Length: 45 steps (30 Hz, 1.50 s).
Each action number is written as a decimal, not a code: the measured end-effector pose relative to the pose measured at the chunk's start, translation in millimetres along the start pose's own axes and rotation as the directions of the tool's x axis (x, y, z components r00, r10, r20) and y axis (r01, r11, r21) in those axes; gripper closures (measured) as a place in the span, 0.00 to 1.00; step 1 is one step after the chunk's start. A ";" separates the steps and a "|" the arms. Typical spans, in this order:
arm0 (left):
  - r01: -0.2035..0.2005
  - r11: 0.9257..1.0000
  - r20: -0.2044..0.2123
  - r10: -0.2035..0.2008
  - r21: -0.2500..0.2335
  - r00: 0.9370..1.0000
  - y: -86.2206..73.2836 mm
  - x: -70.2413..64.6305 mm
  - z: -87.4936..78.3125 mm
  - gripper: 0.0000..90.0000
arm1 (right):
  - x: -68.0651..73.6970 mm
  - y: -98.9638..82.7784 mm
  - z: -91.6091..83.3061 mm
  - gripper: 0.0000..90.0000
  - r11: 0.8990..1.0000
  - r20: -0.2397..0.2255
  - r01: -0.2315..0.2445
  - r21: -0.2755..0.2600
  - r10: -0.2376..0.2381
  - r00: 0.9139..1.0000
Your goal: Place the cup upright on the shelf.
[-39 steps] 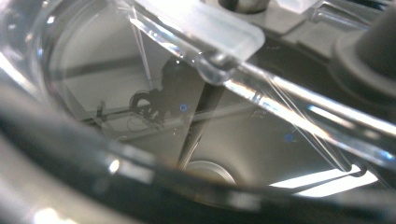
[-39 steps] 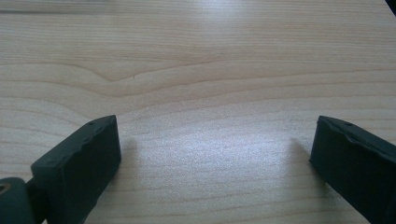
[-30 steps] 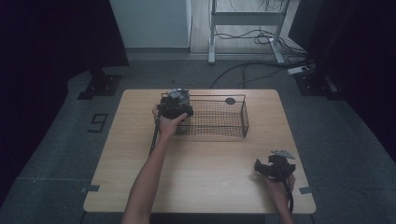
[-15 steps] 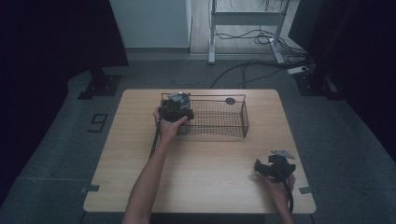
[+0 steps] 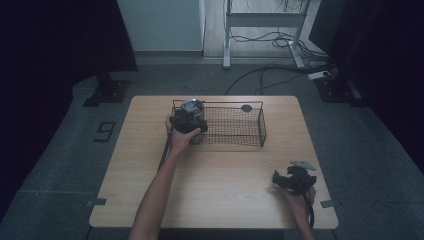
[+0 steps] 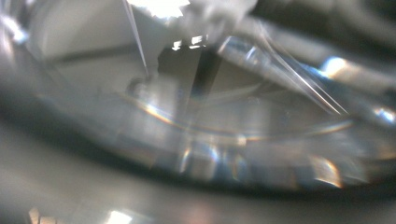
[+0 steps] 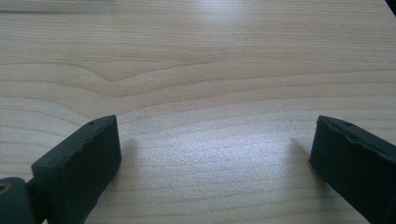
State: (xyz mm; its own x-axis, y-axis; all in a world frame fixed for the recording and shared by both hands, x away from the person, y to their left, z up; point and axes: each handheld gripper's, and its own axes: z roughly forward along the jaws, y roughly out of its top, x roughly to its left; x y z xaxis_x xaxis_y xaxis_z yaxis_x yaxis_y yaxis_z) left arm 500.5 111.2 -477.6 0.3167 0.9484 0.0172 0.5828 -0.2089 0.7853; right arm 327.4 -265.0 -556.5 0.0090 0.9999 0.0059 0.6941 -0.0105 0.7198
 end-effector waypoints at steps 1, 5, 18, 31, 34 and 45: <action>0.006 1.000 0.004 -0.006 -0.008 1.000 0.8 0.6 -1.5 0.00 | 0.0 0.0 0.0 0.02 1.000 0.000 0.000 0.000 0.000 1.000; 0.018 0.999 0.016 -0.017 -0.040 1.000 4.7 1.8 -10.1 0.00 | 0.0 0.0 0.0 0.02 1.000 0.000 0.000 0.000 0.000 1.000; 0.031 0.995 0.062 -0.025 -0.094 0.998 7.6 7.6 -41.8 0.00 | 0.0 0.1 0.0 0.02 1.000 0.000 0.001 0.000 -0.001 1.000; 0.042 0.994 0.122 -0.030 -0.099 0.992 -0.9 14.9 -60.3 0.00 | -0.1 0.1 0.0 0.02 1.000 -0.003 -0.001 0.001 0.001 1.000; 0.039 0.994 0.129 -0.026 -0.099 0.991 -4.0 13.9 -66.8 0.00 | -0.1 0.4 0.5 0.02 1.000 -0.004 0.002 -0.002 -0.002 1.000; 0.023 0.993 0.165 -0.003 -0.116 0.986 -28.3 14.5 -90.6 0.01 | -0.1 1.6 1.1 0.02 1.000 -0.008 0.007 0.002 -0.007 1.000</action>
State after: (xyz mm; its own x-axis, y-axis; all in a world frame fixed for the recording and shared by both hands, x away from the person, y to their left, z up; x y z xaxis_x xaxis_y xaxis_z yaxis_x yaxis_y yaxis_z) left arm 420.8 152.5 -443.5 0.4342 0.8965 -0.0877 0.4987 -0.1582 0.8522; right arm 329.3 -265.2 -556.1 -0.0018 1.0000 0.0063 0.6953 -0.0033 0.7187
